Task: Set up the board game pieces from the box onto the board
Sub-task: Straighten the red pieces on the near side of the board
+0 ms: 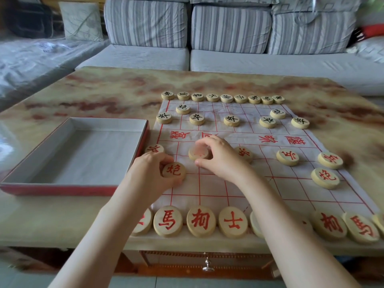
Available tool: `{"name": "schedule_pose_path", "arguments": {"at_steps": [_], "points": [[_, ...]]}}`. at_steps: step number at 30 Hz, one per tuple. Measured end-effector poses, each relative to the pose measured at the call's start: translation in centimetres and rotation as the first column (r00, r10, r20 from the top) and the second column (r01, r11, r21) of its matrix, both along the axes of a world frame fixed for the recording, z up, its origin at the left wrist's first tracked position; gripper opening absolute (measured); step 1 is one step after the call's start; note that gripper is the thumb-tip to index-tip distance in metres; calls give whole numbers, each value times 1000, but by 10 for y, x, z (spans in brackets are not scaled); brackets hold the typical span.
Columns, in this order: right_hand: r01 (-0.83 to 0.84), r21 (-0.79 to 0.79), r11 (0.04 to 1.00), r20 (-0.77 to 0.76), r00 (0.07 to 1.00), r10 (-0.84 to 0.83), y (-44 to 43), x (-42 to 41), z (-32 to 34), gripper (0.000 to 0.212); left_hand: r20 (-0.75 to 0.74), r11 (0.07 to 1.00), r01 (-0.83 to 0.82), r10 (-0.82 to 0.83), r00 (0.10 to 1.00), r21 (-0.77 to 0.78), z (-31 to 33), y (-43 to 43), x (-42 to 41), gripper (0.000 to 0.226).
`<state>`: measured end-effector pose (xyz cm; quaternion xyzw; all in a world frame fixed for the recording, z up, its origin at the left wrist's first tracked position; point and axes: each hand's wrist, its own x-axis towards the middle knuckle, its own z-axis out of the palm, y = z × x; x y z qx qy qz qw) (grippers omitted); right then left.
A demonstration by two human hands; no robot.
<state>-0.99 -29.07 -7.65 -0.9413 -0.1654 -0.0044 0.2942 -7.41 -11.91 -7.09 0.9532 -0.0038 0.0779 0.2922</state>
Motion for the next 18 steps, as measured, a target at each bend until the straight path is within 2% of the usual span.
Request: {"name": "schedule_pose_path", "arguments": {"at_steps": [18], "points": [[-45,-21,999,-55,998,44,-1,-3,3,48,3,1000,21,-21,1000,16,-2,0,-1,49]]}}
